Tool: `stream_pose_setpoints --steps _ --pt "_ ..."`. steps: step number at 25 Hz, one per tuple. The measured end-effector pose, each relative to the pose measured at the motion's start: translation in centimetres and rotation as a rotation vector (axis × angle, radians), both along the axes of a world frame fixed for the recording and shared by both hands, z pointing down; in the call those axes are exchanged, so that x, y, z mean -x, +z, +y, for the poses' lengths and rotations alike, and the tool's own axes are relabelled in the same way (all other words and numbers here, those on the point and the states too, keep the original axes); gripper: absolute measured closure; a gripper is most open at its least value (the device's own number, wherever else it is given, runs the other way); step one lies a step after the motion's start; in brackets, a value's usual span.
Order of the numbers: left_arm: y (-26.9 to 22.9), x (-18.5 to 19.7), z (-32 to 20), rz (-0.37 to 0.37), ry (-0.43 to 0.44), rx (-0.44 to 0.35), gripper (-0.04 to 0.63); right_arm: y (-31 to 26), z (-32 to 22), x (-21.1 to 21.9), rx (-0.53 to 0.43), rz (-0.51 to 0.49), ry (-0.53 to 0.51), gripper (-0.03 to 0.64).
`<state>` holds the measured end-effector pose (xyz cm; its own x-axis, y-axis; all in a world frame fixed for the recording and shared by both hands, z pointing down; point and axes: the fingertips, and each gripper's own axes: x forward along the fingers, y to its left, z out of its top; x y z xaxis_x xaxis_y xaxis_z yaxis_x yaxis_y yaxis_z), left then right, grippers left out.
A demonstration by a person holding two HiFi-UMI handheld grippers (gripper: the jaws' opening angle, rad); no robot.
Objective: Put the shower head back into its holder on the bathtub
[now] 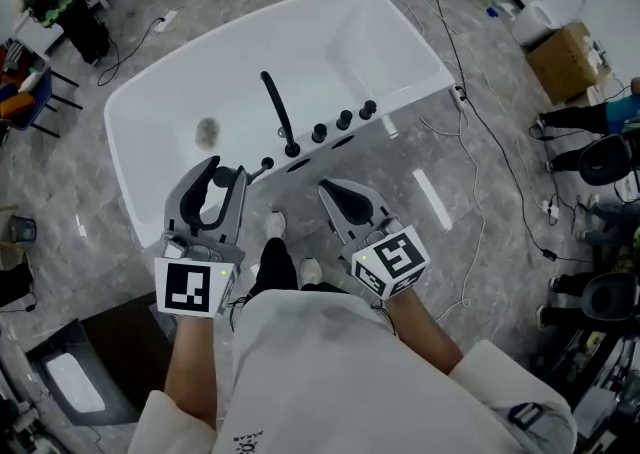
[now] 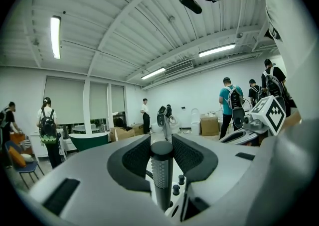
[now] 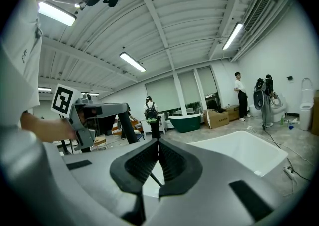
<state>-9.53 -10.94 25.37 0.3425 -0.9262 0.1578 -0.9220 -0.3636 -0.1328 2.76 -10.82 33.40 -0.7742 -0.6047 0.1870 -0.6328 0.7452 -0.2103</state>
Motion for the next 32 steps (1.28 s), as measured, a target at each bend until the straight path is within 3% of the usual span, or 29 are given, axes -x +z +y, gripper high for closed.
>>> stream_pose_setpoints --steps 16,32 --pt "5.2 1.4 -6.1 0.034 0.086 0.099 0.454 2.4 -4.9 1.1 0.058 0.05 0.079 0.598" --pt "12.3 3.2 -9.9 0.06 0.099 0.229 0.454 7.6 -9.0 4.5 0.148 0.1 0.045 0.599"
